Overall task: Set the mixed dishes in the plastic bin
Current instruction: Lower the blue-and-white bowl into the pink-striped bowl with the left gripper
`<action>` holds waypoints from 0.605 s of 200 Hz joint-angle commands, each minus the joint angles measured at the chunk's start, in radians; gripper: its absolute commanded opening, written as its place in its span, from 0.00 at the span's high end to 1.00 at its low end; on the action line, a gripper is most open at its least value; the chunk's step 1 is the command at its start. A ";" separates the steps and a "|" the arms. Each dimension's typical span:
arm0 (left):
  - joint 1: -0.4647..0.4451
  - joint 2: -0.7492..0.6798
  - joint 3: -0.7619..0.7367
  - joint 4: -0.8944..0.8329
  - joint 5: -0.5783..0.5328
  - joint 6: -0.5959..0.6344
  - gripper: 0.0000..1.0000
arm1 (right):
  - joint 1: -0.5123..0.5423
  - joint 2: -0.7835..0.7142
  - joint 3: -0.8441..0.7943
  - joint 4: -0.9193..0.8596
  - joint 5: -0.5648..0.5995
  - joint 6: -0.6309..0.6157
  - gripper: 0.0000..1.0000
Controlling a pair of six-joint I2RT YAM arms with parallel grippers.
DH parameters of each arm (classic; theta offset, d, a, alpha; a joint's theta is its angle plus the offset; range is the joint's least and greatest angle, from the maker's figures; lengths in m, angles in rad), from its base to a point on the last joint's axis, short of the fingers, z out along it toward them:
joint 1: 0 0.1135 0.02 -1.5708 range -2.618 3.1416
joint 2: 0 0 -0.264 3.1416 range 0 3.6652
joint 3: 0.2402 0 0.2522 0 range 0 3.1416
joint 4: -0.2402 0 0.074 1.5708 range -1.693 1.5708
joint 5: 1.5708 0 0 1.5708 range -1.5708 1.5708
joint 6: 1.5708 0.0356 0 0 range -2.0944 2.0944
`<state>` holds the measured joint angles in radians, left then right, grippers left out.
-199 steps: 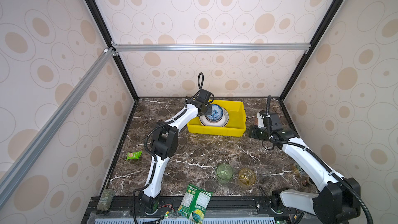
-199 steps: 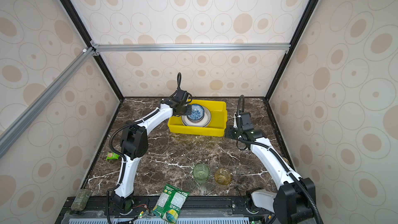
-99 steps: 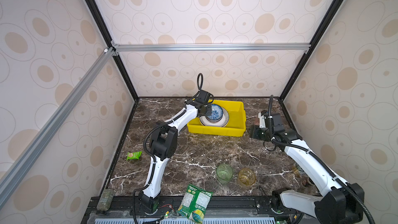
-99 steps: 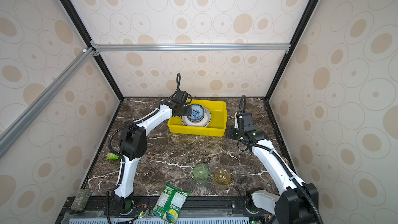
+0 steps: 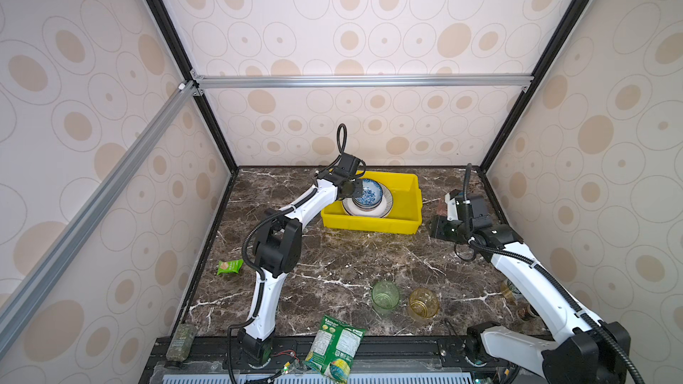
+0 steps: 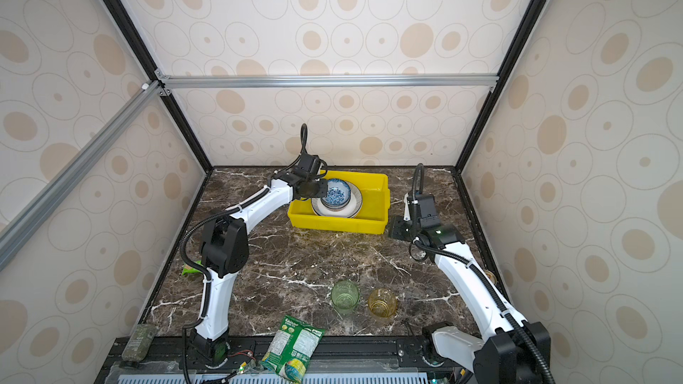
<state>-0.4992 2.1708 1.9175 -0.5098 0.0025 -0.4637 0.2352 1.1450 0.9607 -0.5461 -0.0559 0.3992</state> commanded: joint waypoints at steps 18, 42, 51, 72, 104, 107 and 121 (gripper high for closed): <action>0.007 -0.062 -0.010 0.002 -0.023 -0.004 0.86 | -0.005 -0.023 -0.008 -0.021 -0.009 -0.002 0.43; 0.007 -0.060 -0.020 0.005 -0.015 -0.009 0.88 | -0.005 -0.026 -0.005 -0.023 -0.011 -0.002 0.43; 0.007 -0.060 -0.026 0.007 -0.014 -0.010 0.88 | -0.005 -0.026 -0.004 -0.024 -0.012 -0.002 0.43; 0.007 -0.062 -0.034 0.008 -0.013 -0.010 0.89 | -0.005 -0.029 -0.001 -0.030 -0.012 -0.002 0.43; 0.007 -0.055 -0.038 0.002 -0.009 -0.010 0.89 | -0.005 -0.036 0.002 -0.034 -0.011 -0.003 0.43; 0.007 -0.055 -0.040 0.002 -0.009 -0.011 0.89 | -0.005 -0.035 0.003 -0.034 -0.011 -0.003 0.43; 0.007 -0.054 -0.038 -0.001 -0.009 -0.010 0.89 | -0.005 -0.038 0.005 -0.038 -0.007 -0.003 0.43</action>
<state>-0.4992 2.1426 1.8755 -0.5064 -0.0048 -0.4664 0.2352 1.1282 0.9604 -0.5613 -0.0605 0.3992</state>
